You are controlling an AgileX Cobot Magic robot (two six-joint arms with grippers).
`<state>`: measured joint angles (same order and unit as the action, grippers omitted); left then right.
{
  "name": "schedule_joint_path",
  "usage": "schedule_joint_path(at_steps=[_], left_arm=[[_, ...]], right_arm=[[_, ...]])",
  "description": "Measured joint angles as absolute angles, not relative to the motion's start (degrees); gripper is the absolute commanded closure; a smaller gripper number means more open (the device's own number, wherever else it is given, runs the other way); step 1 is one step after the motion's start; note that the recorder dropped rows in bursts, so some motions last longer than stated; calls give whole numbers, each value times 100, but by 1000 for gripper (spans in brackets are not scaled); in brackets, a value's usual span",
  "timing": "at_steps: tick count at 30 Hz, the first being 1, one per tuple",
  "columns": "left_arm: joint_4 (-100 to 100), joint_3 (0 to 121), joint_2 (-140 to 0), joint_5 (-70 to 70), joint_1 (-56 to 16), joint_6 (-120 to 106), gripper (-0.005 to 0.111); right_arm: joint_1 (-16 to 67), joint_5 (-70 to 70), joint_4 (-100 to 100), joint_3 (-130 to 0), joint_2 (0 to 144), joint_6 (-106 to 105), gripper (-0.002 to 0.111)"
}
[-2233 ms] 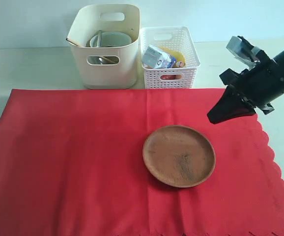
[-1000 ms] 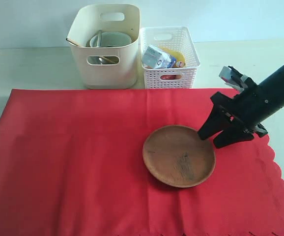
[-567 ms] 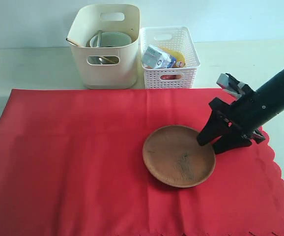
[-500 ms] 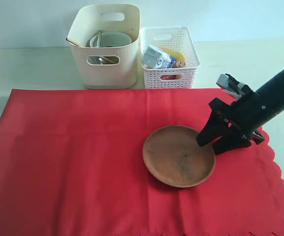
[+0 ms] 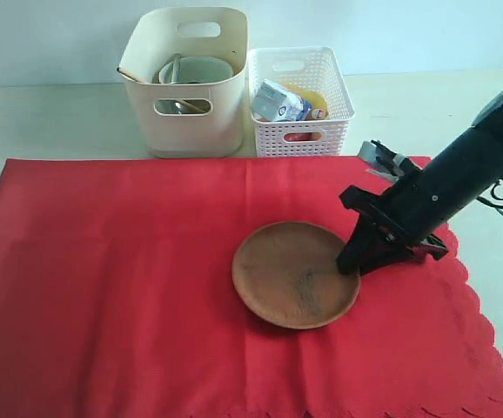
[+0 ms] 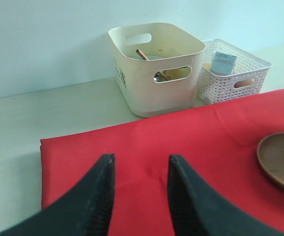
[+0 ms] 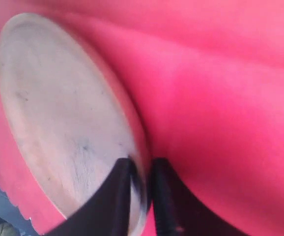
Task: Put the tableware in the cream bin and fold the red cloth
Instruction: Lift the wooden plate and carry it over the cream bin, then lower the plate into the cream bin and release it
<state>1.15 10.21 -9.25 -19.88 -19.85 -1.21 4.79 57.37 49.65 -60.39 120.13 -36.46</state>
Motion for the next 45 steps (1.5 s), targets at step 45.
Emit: schedule_joint_path(at_steps=[45], left_arm=[[115, 1021, -925, -1928, -1985, -121, 70]], right_arm=[[1412, 4504, 5941, -9480, 10394, -2851, 108]])
